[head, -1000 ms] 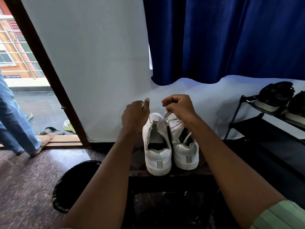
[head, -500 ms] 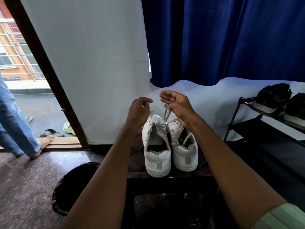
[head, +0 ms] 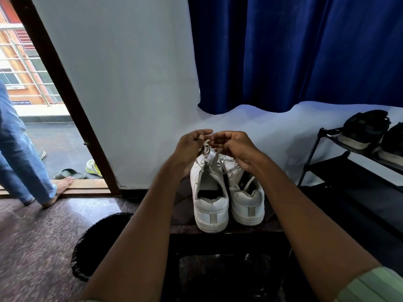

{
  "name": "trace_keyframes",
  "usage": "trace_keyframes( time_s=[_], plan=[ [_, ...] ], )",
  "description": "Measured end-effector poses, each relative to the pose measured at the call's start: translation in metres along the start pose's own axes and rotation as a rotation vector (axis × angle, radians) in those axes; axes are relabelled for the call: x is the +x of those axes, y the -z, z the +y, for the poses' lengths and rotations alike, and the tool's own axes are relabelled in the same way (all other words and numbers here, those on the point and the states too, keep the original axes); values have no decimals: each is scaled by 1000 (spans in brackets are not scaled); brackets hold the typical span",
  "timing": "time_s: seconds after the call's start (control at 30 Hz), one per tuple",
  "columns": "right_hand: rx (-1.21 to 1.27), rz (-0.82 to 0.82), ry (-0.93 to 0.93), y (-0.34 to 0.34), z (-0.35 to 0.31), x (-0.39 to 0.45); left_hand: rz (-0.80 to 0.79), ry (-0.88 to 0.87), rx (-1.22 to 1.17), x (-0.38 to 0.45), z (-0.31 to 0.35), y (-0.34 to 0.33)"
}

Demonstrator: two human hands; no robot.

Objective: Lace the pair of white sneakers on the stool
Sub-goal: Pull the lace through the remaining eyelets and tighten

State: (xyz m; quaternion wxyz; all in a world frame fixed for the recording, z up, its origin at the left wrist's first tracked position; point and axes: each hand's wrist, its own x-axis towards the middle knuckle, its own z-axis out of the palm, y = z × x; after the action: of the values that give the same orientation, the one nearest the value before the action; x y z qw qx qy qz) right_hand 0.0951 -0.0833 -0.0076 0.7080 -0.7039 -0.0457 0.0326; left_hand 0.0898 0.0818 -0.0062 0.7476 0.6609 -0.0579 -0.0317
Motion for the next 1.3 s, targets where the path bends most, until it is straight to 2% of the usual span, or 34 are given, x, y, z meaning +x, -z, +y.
trace_keyframes(
  time_s=[0.13,0.33,0.5,0.73,0.9,0.97,1.1,1.23,1.3],
  plan=[
    [-110,6,41,4,3,-1,-7,79,-186,1,-1,3],
    [-617,98,179,7,12,0,99,208,-485,8,-5,14],
    [-771,-2,182,1,14,2,205,289,-576,12,-10,20],
    [-866,-45,180,-1,18,4,233,438,-233,12,-15,20],
    [-784,32,220,0,17,0,72,501,184,14,-22,30],
    [-736,97,242,0,15,-2,29,505,280,9,-23,30],
    [-686,162,269,-1,13,0,-23,486,300,3,-23,31],
    [-685,56,215,-2,18,2,-17,477,283,2,-19,36],
    [-693,44,238,-3,18,1,45,474,142,6,-18,40]
  ],
)
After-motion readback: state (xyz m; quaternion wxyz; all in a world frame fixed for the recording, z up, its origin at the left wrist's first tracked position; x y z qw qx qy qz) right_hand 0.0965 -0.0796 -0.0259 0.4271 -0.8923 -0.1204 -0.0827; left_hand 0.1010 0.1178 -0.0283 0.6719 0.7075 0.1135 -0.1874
